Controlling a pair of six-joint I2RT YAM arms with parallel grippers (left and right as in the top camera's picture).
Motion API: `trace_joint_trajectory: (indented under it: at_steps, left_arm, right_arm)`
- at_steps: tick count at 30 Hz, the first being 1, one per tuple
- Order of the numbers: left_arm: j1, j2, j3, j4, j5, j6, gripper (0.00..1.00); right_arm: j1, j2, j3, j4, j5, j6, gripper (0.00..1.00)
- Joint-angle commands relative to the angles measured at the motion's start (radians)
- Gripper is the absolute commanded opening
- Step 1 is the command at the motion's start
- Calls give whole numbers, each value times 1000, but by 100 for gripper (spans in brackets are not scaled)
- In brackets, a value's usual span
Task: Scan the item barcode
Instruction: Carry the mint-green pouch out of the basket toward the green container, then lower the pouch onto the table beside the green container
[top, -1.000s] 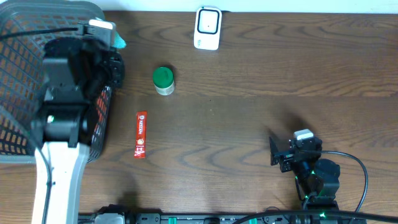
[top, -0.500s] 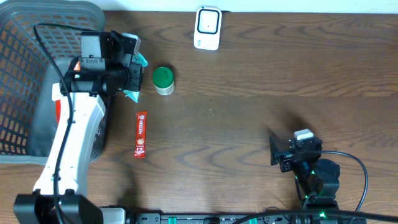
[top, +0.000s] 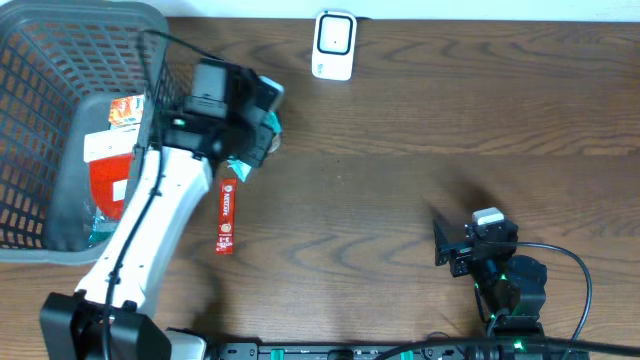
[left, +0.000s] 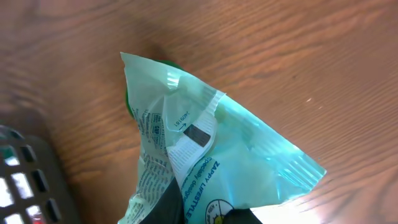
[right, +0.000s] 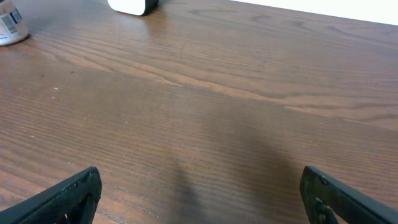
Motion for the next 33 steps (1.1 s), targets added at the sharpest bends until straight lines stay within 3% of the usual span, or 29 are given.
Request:
trace_joint_trajectory:
  at_steps: [1, 11, 26, 33]
  left_arm:
    - [-29, 19, 7, 6, -219, 2, 8]
    - [-33, 206, 5, 8, -245, -182, 8]
    - [-34, 320, 5, 6, -167, -189, 8]
    - [-32, 320, 5, 71, -169, -279, 8]
  right_arm:
    - [7, 1, -2, 6, 2, 14, 99]
    - [7, 1, -2, 10, 2, 14, 99]
    - [7, 1, -2, 10, 2, 14, 99]
    - [7, 1, -2, 10, 2, 14, 99]
